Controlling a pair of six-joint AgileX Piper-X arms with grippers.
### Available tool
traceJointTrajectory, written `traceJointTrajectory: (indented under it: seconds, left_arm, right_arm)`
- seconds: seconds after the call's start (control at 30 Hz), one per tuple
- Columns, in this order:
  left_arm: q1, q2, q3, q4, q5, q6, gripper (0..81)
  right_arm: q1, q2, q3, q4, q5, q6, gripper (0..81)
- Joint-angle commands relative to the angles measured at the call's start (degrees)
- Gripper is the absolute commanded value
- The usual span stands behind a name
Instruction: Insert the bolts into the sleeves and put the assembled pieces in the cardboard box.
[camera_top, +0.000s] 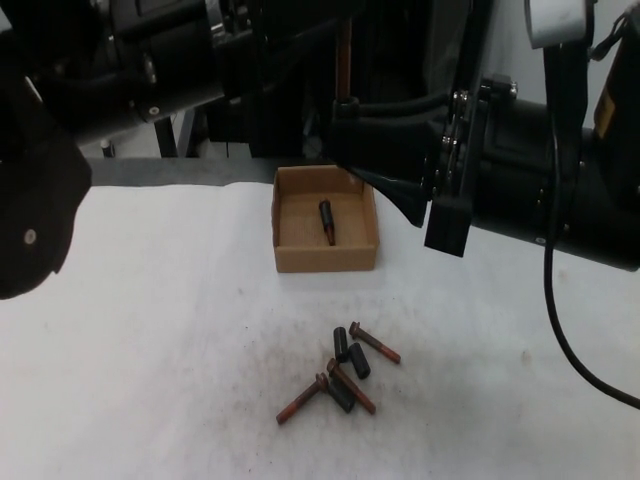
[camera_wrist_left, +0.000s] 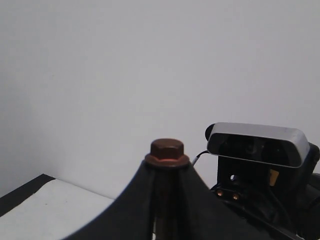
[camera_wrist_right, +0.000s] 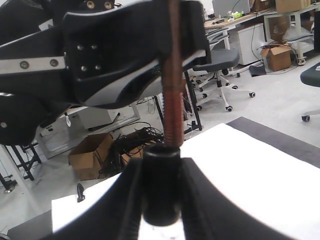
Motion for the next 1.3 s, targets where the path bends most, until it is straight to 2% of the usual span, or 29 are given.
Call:
traceJointTrajectory:
  seconds: [0.0,0.13,0.63,0.73,0.83,0.93,1.27]
  left_arm:
    - [-0.21,0.27,-0.21,0.17,0.91,-2.41,0.2]
    - [-0.21,0.27,-0.21,0.17,3.27,-2.69,0.2]
    - [-0.21,0.27,-0.21,0.17,4.58,-2.69,0.0]
    - [-0.21,0.27,-0.21,0.17,8.88,-2.69,6.4]
    - [-0.21,0.27,-0.21,0.17,12.35,-4.17,21.4]
    - [-0.21,0.27,-0.21,0.17,12.38,-5.30,31.8]
    - [0.90,0.27,-0.21,0.63,10.54,-4.79,33.4]
  right_arm:
    - [-0.17,-0.49,-0.68,-1.55,-0.24,0.14,0.8]
    - [-0.17,-0.49,-0.68,-1.55,-0.24,0.14,0.8]
    - [-0.17,-0.49,-0.68,-1.55,-0.24,0.14,0.8]
    - [-0.17,-0.49,-0.68,-1.55,-0.24,0.14,0.8]
    - [-0.17,-0.49,-0.68,-1.55,-0.24,0.14,0.8]
    - [-0.17,-0.49,-0.68,-1.55,-0.24,0.14,0.8]
    - [-0.17,-0.49,-0.68,-1.55,-0.51,0.13,0.8]
